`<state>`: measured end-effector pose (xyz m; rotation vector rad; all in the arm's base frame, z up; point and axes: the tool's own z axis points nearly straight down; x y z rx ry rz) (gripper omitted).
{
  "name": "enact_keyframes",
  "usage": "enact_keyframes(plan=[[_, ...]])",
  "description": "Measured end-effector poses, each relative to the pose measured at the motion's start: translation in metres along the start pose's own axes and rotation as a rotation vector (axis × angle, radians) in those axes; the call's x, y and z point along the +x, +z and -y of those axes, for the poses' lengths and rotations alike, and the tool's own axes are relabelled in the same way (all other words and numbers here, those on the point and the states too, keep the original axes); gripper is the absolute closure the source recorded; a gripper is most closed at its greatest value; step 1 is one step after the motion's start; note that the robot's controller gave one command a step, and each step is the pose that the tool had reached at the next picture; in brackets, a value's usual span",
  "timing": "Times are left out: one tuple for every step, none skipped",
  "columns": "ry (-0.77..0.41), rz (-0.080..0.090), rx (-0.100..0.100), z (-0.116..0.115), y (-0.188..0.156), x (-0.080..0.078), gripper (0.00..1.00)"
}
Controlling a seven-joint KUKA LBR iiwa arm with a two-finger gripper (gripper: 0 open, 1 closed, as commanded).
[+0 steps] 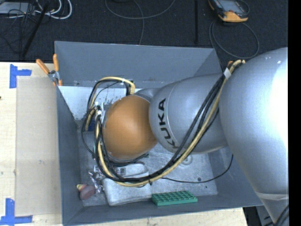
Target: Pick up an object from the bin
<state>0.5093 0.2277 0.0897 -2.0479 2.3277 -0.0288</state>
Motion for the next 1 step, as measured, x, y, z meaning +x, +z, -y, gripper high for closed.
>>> enact_keyframes(plan=[[0.012, -0.014, -0.035, 0.0167, -0.0671, -0.0031, 1.0]])
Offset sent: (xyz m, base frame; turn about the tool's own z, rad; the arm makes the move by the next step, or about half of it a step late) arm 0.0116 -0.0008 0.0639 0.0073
